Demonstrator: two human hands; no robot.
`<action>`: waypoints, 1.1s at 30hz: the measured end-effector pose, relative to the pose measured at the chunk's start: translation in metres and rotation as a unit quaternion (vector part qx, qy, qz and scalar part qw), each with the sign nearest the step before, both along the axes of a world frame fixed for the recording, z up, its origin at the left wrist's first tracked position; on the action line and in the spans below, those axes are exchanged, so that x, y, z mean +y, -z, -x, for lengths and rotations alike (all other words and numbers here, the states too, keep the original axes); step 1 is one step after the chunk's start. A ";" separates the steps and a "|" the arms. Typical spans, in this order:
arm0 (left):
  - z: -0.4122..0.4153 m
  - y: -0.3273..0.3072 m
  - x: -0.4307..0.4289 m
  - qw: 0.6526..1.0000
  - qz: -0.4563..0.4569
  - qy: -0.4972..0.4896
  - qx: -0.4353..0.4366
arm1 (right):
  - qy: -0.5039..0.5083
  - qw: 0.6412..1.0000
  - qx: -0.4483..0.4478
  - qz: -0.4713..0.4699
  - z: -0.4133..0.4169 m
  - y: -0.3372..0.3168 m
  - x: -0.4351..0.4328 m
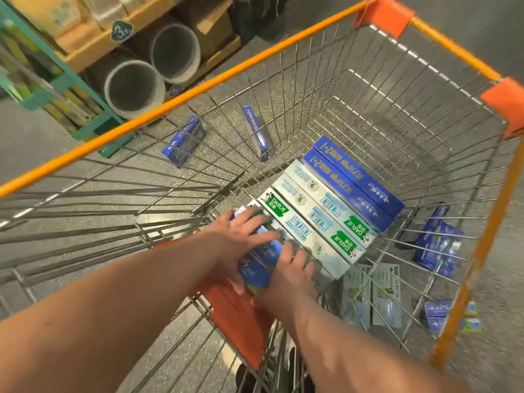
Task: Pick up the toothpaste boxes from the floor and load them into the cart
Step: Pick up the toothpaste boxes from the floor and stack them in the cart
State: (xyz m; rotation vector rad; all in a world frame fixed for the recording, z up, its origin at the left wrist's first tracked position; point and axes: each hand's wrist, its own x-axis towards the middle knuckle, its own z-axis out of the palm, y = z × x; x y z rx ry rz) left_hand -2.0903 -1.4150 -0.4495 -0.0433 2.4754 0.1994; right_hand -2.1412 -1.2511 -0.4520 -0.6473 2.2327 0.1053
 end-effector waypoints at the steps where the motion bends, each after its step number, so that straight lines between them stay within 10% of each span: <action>1: -0.003 0.000 -0.001 0.999 -0.015 -0.031 0.011 | 0.021 1.000 -0.022 0.008 0.001 -0.004 -0.001; 12: -0.008 0.003 -0.006 0.986 -0.047 -0.157 0.033 | 0.091 0.993 -0.063 0.029 0.000 -0.004 -0.008; 33: 0.005 0.004 -0.008 0.996 -0.001 -0.088 0.006 | 0.118 0.990 -0.082 0.000 0.007 -0.026 -0.011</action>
